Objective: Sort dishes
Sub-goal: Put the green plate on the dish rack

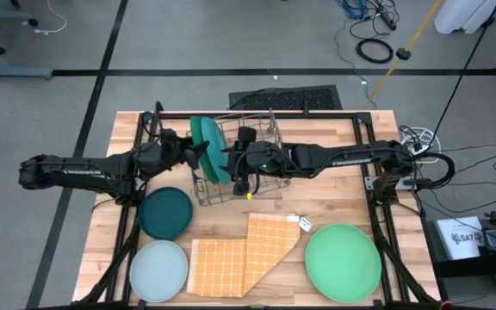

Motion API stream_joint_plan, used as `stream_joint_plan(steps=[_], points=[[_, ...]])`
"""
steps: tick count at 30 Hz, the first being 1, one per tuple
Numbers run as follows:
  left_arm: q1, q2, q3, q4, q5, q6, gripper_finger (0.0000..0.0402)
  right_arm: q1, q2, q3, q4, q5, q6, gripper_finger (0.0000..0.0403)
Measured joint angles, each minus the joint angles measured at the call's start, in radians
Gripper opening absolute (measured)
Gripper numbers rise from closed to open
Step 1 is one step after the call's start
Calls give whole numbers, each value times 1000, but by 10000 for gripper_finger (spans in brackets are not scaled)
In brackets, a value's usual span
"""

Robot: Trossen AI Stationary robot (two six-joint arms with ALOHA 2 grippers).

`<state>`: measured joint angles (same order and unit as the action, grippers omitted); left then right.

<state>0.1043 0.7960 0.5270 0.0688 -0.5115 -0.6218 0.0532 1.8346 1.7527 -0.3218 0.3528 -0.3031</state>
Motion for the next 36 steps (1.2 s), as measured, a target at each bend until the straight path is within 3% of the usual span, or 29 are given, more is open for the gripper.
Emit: stream_joint_plan(steps=[7, 15, 36], points=[[0, -83, -4, -64, 5, 37, 274, 0, -4, 0, 1, 1, -1, 194], [0, -185, -3, -261, -36, 28, 274, -2, -9, 0, 4, 11, -4, 194], [0, -264, -4, -360, -37, 117, 274, -6, -9, 0, 1, 12, -29, 194]])
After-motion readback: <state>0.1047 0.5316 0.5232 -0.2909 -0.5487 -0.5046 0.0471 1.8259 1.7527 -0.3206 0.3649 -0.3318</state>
